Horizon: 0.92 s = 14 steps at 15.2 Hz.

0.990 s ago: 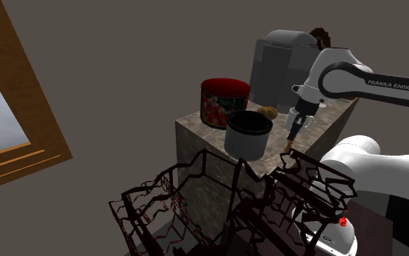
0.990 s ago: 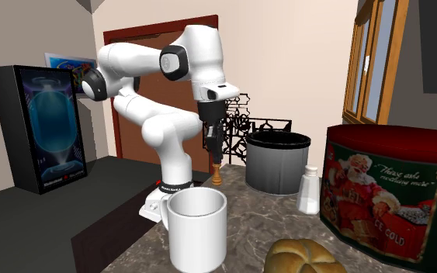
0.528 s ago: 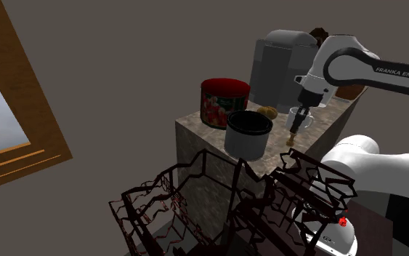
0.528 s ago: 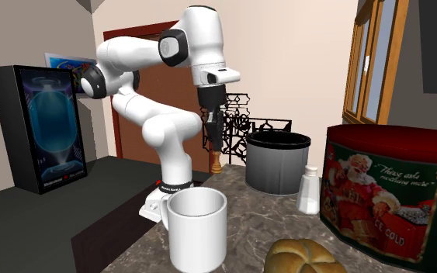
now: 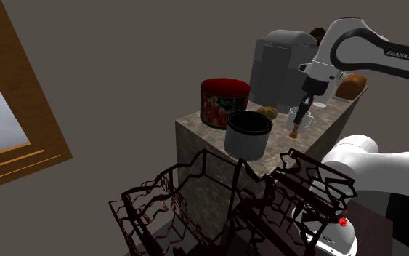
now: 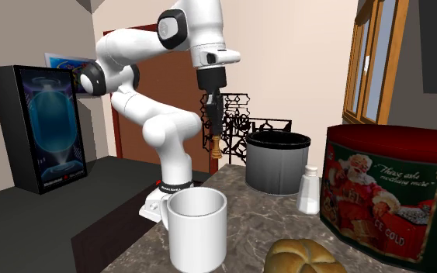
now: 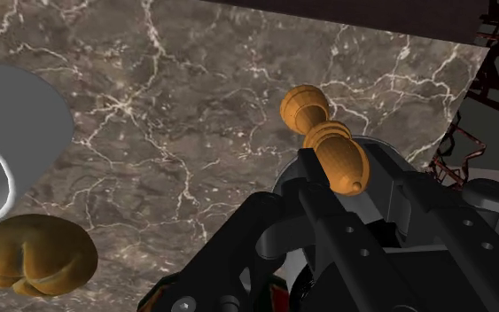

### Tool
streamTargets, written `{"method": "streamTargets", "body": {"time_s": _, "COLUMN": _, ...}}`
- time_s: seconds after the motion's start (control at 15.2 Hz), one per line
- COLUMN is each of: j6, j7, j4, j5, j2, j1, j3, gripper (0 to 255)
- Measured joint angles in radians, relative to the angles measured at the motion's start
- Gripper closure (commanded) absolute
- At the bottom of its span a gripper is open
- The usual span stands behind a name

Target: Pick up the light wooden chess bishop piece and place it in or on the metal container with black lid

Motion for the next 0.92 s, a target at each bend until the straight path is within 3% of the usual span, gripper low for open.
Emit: {"method": "streamTargets", "body": {"time_s": 0.92, "j6": -0.129, "j7": 0.012, "j4": 0.216, "j5": 0.041, "j2": 0.085, "j1": 0.032, "j3": 0.038, "gripper": 255}}
